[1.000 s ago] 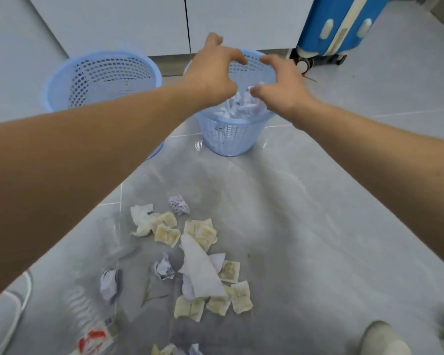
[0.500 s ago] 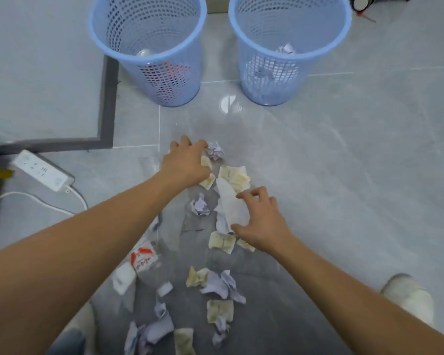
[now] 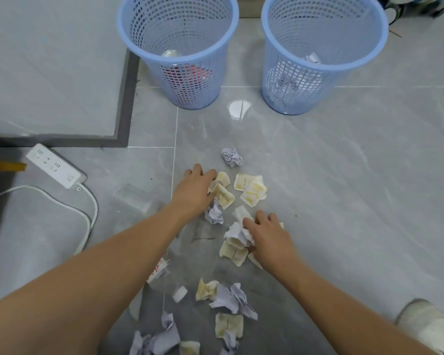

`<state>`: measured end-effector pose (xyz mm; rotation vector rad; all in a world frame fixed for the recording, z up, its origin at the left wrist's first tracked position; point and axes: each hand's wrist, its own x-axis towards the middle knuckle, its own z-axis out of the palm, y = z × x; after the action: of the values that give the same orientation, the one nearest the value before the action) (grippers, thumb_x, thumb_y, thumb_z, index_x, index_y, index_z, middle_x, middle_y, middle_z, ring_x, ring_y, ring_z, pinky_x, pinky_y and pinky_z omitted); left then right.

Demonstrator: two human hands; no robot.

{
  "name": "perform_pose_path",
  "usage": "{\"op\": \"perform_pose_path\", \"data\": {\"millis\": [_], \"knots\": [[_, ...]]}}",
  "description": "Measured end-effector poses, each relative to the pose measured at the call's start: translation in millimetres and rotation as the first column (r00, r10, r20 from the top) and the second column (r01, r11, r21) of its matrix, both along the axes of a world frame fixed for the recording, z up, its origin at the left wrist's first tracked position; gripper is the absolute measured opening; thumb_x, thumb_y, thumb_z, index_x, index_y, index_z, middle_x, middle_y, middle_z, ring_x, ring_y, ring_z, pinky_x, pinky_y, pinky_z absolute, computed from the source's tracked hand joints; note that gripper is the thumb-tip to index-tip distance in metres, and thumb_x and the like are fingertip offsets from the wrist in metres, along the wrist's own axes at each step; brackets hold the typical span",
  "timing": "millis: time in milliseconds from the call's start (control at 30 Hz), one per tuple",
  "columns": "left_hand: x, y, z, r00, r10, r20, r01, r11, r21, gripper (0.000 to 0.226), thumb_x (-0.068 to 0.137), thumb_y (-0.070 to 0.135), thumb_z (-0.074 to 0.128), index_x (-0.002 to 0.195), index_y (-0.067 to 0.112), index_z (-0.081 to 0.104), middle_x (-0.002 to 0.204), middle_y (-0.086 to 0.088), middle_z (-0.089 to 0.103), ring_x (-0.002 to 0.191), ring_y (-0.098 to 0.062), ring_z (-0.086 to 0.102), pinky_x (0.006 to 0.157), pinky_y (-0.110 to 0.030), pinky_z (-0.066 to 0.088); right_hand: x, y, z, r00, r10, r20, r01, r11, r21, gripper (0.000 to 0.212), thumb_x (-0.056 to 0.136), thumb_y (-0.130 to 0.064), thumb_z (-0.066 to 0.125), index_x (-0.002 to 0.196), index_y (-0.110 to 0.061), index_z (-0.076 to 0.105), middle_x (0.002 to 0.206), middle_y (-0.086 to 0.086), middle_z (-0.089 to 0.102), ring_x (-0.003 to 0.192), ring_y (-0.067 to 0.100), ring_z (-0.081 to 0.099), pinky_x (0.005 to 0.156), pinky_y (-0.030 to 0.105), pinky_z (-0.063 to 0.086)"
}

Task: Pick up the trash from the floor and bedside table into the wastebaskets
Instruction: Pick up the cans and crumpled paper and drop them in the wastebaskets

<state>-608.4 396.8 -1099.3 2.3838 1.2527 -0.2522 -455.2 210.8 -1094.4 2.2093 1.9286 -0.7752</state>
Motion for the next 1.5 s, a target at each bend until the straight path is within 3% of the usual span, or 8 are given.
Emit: {"op": "perform_pose_path", "data": {"millis": [267, 600, 733, 867, 1067, 1200, 1333, 1500], "knots": [[-4, 2, 18, 0.953, 0.153, 0.263, -0.114, 0.981, -0.158, 0.007, 0.088, 0.017, 0.062, 0.094, 0.015, 0.062, 0.088, -0.004, 0.053, 0.079, -0.026, 0.055, 0.065, -0.033, 0.033, 35, 6, 29, 0.918, -0.145, -0.369, 0.203, 0.971, 0.124, 0.017, 0.076, -0.017, 0.07, 0.09, -0.017, 0.06, 0.084, -0.002, 0.054, 0.075, 0.027, 0.058, 0.063, 0.042, 0.048], [18, 28, 104, 0.733, 0.326, 0.597, -0.246, 0.945, -0.214, 0.015, 0.079, 0.007, 0.072, 0.076, 0.014, 0.059, 0.067, -0.003, 0.057, 0.06, -0.007, 0.042, 0.058, -0.024, 0.036, 85, 50, 125, 0.589, -0.431, -0.684, 0.498, 0.86, -0.113, 0.016, 0.086, 0.0, 0.069, 0.081, -0.014, 0.066, 0.074, 0.007, 0.065, 0.066, 0.015, 0.066, 0.06, 0.04, 0.063], [52, 46, 160, 0.627, 0.279, 0.727, -0.243, 0.957, -0.157, 0.015, 0.079, 0.008, 0.073, 0.077, 0.01, 0.059, 0.069, -0.006, 0.057, 0.061, -0.005, 0.042, 0.057, -0.022, 0.035, 124, 80, 187, 0.53, -0.389, -0.753, 0.631, 0.775, 0.044, 0.004, 0.085, 0.004, 0.071, 0.086, 0.004, 0.067, 0.072, 0.013, 0.066, 0.063, 0.019, 0.064, 0.061, 0.046, 0.061], [106, 91, 218, 0.591, 0.104, 0.8, -0.192, 0.981, 0.014, 0.018, 0.079, 0.014, 0.073, 0.079, 0.008, 0.056, 0.069, -0.004, 0.054, 0.063, -0.009, 0.04, 0.058, -0.025, 0.033, 168, 136, 242, 0.508, -0.334, -0.794, 0.782, 0.566, 0.262, 0.015, 0.086, 0.001, 0.068, 0.081, -0.012, 0.068, 0.068, 0.005, 0.065, 0.058, 0.016, 0.061, 0.054, 0.034, 0.059], [210, 162, 248, 0.752, 0.122, 0.647, -0.229, 0.97, 0.083, 0.015, 0.077, 0.02, 0.07, 0.087, 0.01, 0.065, 0.077, 0.002, 0.059, 0.073, -0.022, 0.054, 0.058, -0.03, 0.037, 224, 236, 241, 0.459, -0.471, -0.753, 0.883, 0.334, 0.329, 0.012, 0.077, -0.006, 0.064, 0.079, -0.018, 0.06, 0.082, 0.006, 0.067, 0.069, 0.028, 0.069, 0.056, 0.038, 0.063], [257, 162, 225, 0.847, 0.151, 0.51, -0.184, 0.983, 0.015, 0.028, 0.082, 0.027, 0.07, 0.107, 0.013, 0.069, 0.092, -0.002, 0.065, 0.091, -0.031, 0.069, 0.08, -0.039, 0.059, 239, 256, 216, 0.393, -0.633, -0.667, 0.877, 0.475, 0.066, 0.034, 0.076, -0.011, 0.078, 0.103, -0.016, 0.058, 0.103, 0.008, 0.065, 0.088, 0.027, 0.069, 0.071, 0.046, 0.065], [256, 136, 219, 0.899, 0.123, 0.421, -0.166, 0.984, 0.067, 0.051, 0.093, 0.042, 0.058, 0.139, 0.019, 0.058, 0.135, -0.005, 0.063, 0.124, -0.028, 0.059, 0.099, -0.038, 0.047, 238, 231, 215, 0.538, -0.678, -0.501, 0.821, 0.555, 0.131, 0.072, 0.076, -0.033, 0.073, 0.141, -0.021, 0.046, 0.12, 0.002, 0.055, 0.106, 0.026, 0.062, 0.08, 0.048, 0.063], [225, 88, 278, 0.885, 0.153, 0.441, -0.183, 0.983, 0.028, 0.028, 0.097, 0.032, 0.055, 0.121, 0.019, 0.062, 0.118, -0.005, 0.065, 0.102, -0.026, 0.063, 0.09, -0.043, 0.052, 225, 167, 265, 0.607, -0.61, -0.51, 0.78, 0.58, 0.236, 0.034, 0.081, -0.022, 0.069, 0.114, -0.025, 0.061, 0.097, -0.005, 0.063, 0.089, 0.019, 0.063, 0.084, 0.043, 0.056]]}}
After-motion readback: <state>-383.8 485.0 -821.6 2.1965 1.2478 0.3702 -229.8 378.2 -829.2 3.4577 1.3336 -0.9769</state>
